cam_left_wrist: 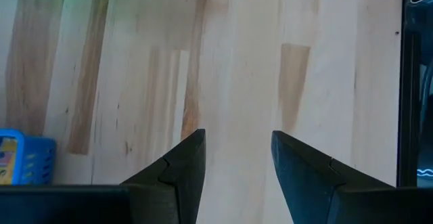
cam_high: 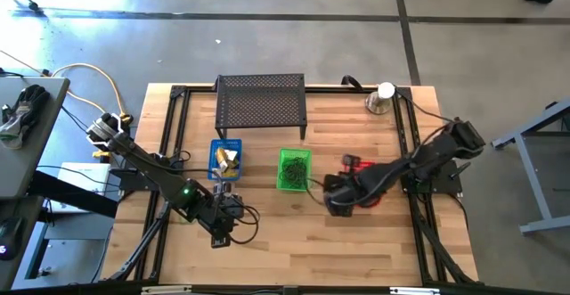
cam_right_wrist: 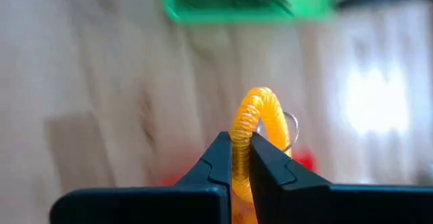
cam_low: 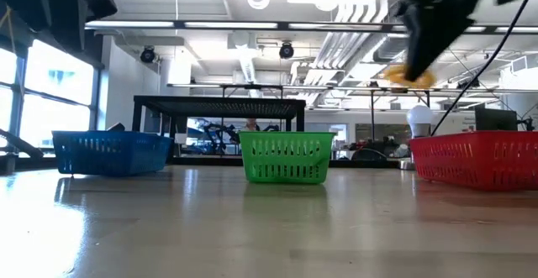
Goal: Pick & Place Office Desk Supplies
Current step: Put the yellow spring keychain into the red bin, then put the green rubber band into the green bin, then put the blue bin on the shelf
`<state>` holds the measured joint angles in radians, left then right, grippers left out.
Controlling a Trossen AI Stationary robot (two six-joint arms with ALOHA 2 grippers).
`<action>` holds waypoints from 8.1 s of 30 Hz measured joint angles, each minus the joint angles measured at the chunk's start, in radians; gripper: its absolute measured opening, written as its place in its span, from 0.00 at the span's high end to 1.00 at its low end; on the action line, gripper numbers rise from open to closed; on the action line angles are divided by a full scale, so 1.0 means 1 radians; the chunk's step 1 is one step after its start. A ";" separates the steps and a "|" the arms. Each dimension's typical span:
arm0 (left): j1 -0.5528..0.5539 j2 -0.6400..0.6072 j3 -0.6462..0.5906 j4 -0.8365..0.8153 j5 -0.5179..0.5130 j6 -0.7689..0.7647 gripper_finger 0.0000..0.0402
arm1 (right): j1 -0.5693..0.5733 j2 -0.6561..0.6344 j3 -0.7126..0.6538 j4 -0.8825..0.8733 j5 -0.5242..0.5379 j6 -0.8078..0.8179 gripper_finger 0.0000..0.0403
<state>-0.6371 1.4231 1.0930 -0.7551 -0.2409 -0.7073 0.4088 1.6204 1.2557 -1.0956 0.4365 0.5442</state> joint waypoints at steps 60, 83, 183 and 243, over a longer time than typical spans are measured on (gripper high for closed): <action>-0.271 0.000 -0.262 -0.178 0.322 -0.768 0.59 | 0.233 0.001 -0.092 0.430 0.372 0.237 0.47; -0.303 0.001 -0.381 -0.076 0.304 -0.869 0.59 | 0.217 0.001 -0.092 0.779 0.212 -0.055 0.47; 0.308 -0.050 -0.040 -0.267 0.112 0.258 0.69 | 0.252 0.005 -0.195 0.856 0.059 -0.105 0.47; 0.270 -0.031 0.148 -0.357 0.049 0.340 1.00 | 0.210 0.005 -0.195 0.926 0.058 -0.165 0.47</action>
<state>-0.3675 1.3922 1.2406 -1.1121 -0.1920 -0.3674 0.6186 1.6253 1.0611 -0.1692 0.4950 0.3795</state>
